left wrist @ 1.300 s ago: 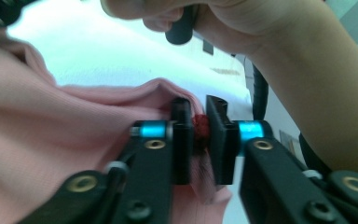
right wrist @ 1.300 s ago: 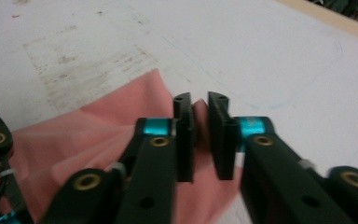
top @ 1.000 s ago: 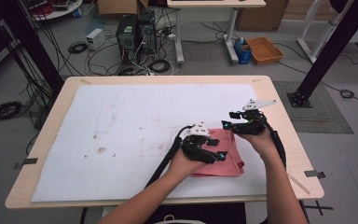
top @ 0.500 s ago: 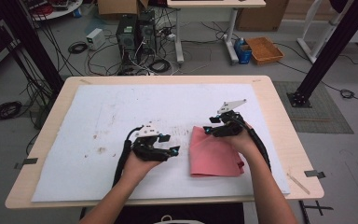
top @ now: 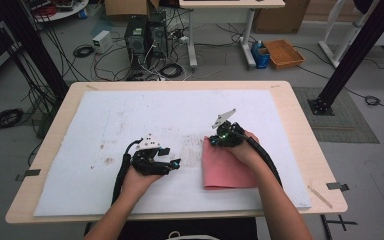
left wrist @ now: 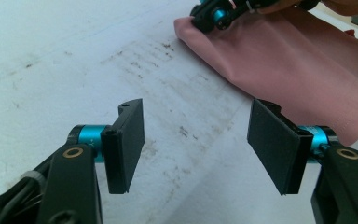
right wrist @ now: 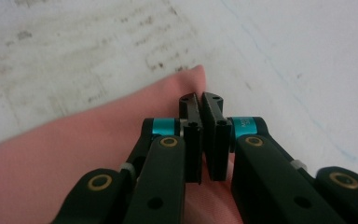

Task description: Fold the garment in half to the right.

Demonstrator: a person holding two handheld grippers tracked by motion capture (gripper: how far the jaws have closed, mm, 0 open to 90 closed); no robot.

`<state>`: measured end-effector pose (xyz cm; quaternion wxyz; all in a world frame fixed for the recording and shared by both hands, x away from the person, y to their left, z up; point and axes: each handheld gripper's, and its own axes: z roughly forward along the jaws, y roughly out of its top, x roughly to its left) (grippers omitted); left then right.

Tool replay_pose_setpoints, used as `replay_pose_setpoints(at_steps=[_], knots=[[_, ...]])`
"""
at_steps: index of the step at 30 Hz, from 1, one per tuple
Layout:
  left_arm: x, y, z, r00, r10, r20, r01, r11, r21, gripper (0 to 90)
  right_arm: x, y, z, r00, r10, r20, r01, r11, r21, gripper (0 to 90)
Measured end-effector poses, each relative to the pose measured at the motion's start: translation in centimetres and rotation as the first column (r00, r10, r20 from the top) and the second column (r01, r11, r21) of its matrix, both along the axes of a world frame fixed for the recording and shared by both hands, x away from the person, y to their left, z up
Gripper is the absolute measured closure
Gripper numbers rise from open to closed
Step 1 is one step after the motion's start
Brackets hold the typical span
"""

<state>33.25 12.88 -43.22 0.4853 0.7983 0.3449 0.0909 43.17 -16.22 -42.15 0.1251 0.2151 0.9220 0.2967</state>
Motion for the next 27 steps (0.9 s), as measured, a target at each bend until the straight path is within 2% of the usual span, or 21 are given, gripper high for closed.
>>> replay_pose_setpoints(at_steps=[5,8,10,15,22,27], knots=[[-0.1,0.5,-0.1,0.9999,0.01,-0.009,-0.01,0.9999,-0.008,36.6,-0.1,1.4,0.0,0.999,0.019,0.041,-0.019,0.9998,-0.01,87.1],[-0.1,0.6,-0.1,0.9999,0.01,-0.006,-0.011,0.9999,-0.011,36.6,0.0,1.6,-0.1,0.999,0.005,0.045,-0.004,0.9999,-0.011,79.0],[-0.2,0.7,0.0,0.9999,0.012,-0.006,-0.012,0.9998,-0.015,36.6,0.1,0.9,0.3,0.9993,-0.007,0.036,0.007,0.9999,0.009,71.6],[-0.1,0.8,0.2,0.9998,0.018,0.005,-0.018,0.9996,-0.023,36.6,-0.4,-2.7,2.1,0.995,-0.084,0.055,0.078,0.9923,0.096,70.5],[0.0,0.6,0.5,0.9996,0.017,0.023,-0.016,0.9993,-0.034,35.1,-1.8,-6.0,1.9,0.9876,-0.146,0.059,0.138,0.9833,0.118,70.5],[-0.2,0.7,0.6,0.9996,-0.003,0.028,0.005,0.999,-0.045,33.8,-2.4,-7.2,2.2,0.9822,-0.173,0.074,0.161,0.9761,0.146,69.5]])
